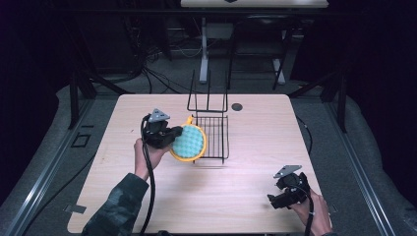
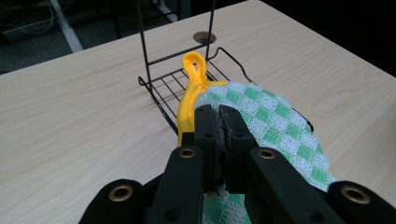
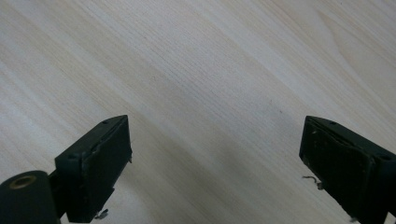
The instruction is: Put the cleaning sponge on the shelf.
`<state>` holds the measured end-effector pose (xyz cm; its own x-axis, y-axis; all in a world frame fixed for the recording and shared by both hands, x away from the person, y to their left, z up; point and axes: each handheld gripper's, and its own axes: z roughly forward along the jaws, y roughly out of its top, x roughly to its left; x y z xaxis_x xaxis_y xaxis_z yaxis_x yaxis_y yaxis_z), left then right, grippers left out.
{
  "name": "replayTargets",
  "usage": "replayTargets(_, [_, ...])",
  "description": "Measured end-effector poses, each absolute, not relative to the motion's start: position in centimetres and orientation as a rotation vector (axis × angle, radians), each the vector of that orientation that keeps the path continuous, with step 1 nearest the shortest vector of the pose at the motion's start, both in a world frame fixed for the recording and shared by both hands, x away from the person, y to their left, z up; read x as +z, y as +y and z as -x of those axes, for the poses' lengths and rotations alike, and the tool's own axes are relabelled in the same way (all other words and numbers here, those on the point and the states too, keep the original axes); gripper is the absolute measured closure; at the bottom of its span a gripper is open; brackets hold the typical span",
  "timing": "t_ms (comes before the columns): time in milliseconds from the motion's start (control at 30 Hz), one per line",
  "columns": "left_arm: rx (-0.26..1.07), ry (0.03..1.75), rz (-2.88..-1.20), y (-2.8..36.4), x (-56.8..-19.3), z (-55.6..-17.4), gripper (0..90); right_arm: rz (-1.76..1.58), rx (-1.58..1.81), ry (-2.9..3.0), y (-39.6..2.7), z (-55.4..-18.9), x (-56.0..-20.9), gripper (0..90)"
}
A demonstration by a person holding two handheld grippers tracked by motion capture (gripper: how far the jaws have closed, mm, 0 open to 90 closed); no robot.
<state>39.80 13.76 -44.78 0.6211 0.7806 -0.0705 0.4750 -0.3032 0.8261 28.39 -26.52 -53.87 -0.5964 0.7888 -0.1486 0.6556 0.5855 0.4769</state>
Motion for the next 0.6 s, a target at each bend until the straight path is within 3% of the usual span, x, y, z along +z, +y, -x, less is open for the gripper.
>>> replayTargets(600, [0.434,1.026,-1.930,12.8,-46.0,-41.3,87.0,-1.174,0.543,2.474,-26.7,-28.5,-54.0,8.7])
